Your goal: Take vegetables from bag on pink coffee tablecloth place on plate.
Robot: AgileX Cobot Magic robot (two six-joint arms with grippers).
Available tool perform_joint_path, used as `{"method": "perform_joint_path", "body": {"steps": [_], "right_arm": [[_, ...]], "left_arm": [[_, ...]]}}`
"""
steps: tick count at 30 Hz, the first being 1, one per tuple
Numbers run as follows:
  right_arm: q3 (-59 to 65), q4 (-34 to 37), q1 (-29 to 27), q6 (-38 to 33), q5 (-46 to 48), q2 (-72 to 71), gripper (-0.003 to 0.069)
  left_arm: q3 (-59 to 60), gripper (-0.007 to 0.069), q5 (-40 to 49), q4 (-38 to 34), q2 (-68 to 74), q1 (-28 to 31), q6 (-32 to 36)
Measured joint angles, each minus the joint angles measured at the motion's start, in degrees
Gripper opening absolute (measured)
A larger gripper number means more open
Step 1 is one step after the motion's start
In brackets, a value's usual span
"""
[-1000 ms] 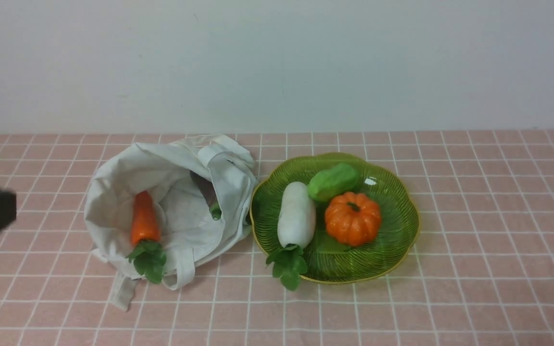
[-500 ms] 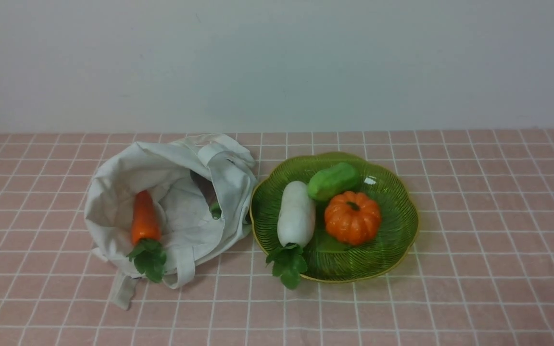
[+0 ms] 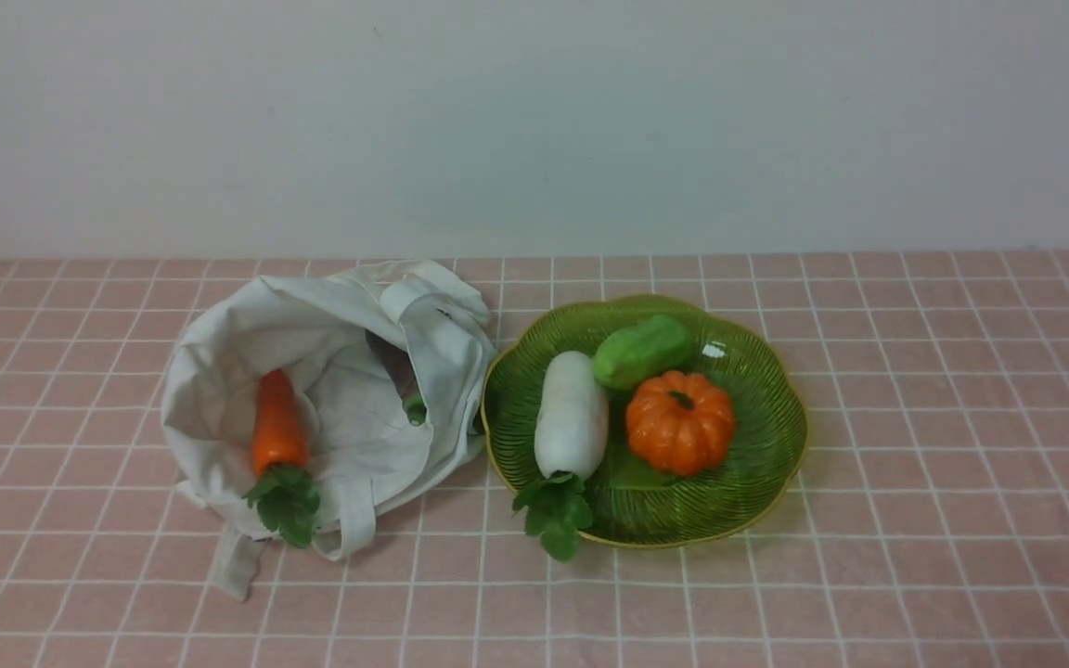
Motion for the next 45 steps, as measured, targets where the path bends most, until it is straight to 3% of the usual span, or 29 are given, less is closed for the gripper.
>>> {"method": "perform_joint_path", "body": {"steps": [3,6,8,9,11,14,19,29,45], "right_arm": [[0.0,0.0,0.0,0.0,0.0,0.0,-0.0015],[0.0,0.0,0.0,0.0,0.0,0.0,-0.0015],[0.0,0.0,0.0,0.0,0.0,0.0,-0.0015],[0.0,0.0,0.0,0.0,0.0,0.0,-0.0015],[0.0,0.0,0.0,0.0,0.0,0.0,-0.0015],[0.0,0.0,0.0,0.0,0.0,0.0,-0.0015],[0.0,0.0,0.0,0.1,0.0,0.0,-0.0015],[0.0,0.0,0.0,0.1,0.0,0.0,-0.0015],[0.0,0.0,0.0,0.1,0.0,0.0,-0.0015]], "left_arm": [[3.8,-0.0004,-3.3,-5.9,0.0,2.6,7.5],[7.4,-0.0004,-7.4,-14.7,0.0,8.6,16.5],[10.6,-0.0004,-12.2,-23.4,0.0,15.3,26.1],[10.9,-0.0004,-12.6,-24.0,0.0,16.7,27.7],[13.6,-0.0004,-16.8,-30.2,-0.1,25.0,36.0],[15.8,-0.0004,-18.1,-31.9,-2.1,31.5,39.5],[16.8,-0.0004,-17.6,-29.9,-4.1,36.1,39.1],[16.9,-0.0004,-14.6,-26.0,-4.1,31.6,35.3],[16.9,-0.0004,-14.5,-26.0,-4.1,31.6,35.2]]}}
